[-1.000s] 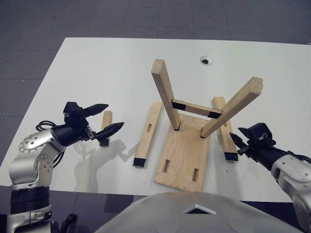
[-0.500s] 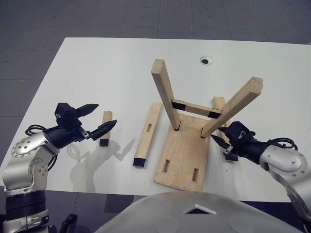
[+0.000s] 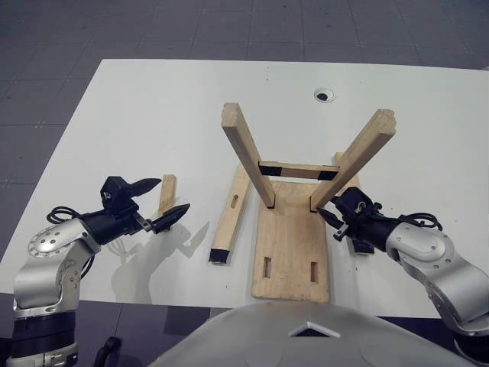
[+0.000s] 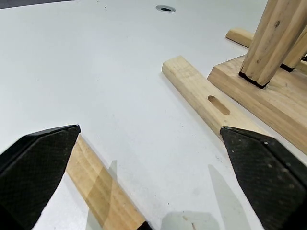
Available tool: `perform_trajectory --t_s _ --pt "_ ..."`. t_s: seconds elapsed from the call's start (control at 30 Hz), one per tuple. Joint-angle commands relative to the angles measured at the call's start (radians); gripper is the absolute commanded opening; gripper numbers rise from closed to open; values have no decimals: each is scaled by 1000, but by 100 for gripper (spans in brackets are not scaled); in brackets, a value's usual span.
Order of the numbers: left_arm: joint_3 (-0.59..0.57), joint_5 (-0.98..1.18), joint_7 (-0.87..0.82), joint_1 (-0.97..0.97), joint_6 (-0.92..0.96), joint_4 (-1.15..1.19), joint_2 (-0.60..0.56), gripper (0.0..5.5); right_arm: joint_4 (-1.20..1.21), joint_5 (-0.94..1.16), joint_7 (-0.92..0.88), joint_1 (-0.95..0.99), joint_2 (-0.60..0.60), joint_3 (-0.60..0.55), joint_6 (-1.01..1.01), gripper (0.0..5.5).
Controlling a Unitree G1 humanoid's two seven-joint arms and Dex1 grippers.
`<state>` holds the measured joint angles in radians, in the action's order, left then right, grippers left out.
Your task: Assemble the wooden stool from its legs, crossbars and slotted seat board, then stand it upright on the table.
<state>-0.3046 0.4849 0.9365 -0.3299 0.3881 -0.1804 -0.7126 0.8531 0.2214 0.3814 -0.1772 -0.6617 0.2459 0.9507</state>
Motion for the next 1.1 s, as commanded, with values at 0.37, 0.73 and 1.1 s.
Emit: perform_trajectory --t_s 0.37,0.73,1.1 --pt "-48 24 -472 44 233 -299 182 549 104 17 -22 -86 8 -92 38 159" --pt "129 -212 -737 -26 407 -421 205 549 120 20 -48 -109 36 -105 39 159" --pt "165 -266 -788 -81 481 -378 311 549 146 24 -59 -116 54 -119 46 159"
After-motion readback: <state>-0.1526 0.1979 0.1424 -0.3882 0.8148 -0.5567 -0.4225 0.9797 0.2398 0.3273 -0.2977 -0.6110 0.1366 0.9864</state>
